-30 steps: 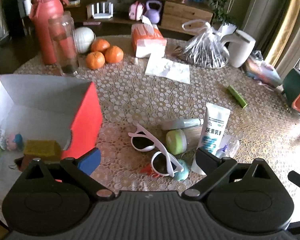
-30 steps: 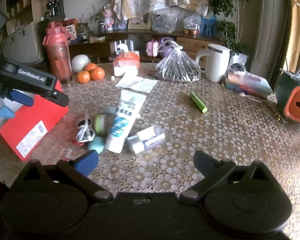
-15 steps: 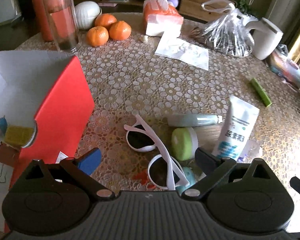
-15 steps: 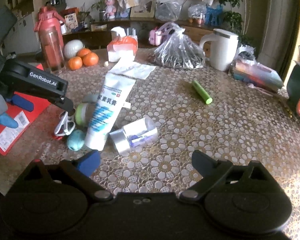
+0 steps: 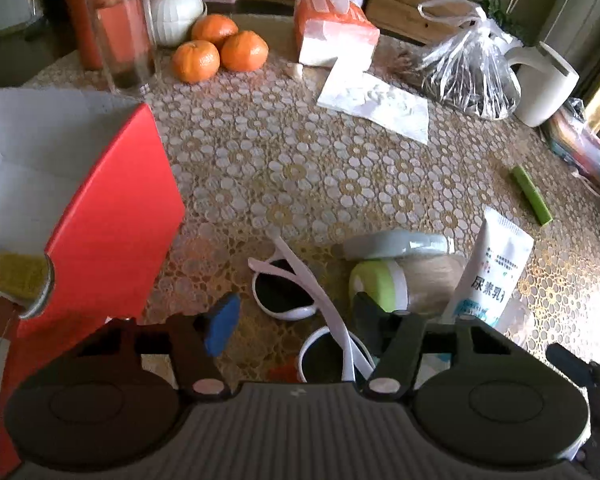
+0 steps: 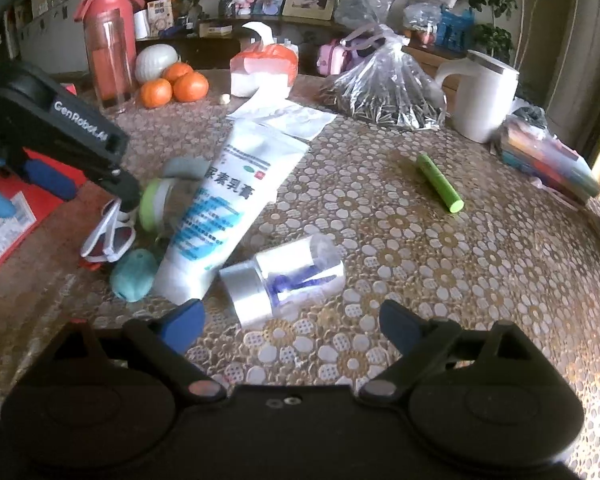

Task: Organize rigid objects
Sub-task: 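Grasp the white sunglasses with the left gripper while the right gripper grasps the clear jar of blue balls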

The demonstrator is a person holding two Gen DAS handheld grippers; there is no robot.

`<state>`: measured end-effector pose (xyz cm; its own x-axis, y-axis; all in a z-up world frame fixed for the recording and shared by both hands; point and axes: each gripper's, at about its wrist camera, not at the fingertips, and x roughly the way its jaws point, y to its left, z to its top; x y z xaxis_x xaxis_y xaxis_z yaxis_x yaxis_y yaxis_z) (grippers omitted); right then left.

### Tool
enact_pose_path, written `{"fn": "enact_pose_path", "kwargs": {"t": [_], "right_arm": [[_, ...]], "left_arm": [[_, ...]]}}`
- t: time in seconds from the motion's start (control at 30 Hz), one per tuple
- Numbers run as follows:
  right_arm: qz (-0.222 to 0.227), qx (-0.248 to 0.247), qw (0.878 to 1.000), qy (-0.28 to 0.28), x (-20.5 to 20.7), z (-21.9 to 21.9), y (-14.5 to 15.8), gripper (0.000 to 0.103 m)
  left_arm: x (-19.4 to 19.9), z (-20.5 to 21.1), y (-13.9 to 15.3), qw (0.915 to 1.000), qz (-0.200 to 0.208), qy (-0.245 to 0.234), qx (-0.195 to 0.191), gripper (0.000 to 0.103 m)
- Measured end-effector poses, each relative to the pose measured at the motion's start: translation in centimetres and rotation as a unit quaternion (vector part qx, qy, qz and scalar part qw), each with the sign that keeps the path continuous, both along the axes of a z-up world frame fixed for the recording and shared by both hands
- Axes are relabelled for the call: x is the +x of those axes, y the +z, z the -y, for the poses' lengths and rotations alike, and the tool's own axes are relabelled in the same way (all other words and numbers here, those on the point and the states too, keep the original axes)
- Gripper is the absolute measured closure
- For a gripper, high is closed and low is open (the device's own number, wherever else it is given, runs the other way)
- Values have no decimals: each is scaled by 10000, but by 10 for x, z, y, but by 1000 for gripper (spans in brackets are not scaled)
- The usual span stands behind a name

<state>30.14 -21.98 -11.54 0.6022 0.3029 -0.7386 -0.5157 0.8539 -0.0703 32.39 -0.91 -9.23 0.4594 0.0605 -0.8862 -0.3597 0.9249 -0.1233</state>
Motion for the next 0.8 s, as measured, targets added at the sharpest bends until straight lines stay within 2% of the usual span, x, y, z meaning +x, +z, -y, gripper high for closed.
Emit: {"fn": "enact_pose_path", "kwargs": {"t": [0.07, 0.13, 0.23, 0.37, 0.43, 0.5, 0.63, 0.7, 0.8], "right_arm": [[-5, -30, 10000, -12, 3, 0, -2, 9], [-42, -33, 10000, -25, 8, -1, -5, 9], [-41, -64, 10000, -34, 12, -2, -7, 9], [-34, -25, 10000, -10, 16, -3, -9, 9], [-37, -5, 10000, -7, 17, -4, -10, 12], [-59, -14, 10000, -2, 18, -6, -11, 20], [-79, 6, 10000, -34, 17, -7, -11, 27], [-96, 28, 9999, -61, 15, -7, -10, 36], [-68, -2, 9999, -145, 11, -6, -8, 36]], "left_arm": [[-1, 0, -1, 10000, -2, -8, -13, 41], [0, 0, -3, 10000, -29, -54, -22, 49], [1, 1, -5, 9999, -35, -96, -64, 49], [2, 4, -6, 9997, -33, -214, -74, 61], [2, 5, -6, 9996, -14, -260, -115, 65], [2, 5, -5, 9994, 22, -321, -151, 73], [1, 7, -3, 9988, 66, -422, -221, 87], [0, 8, -3, 9986, 91, -456, -238, 92], [-2, 8, -1, 9982, 137, -499, -288, 95]]}}
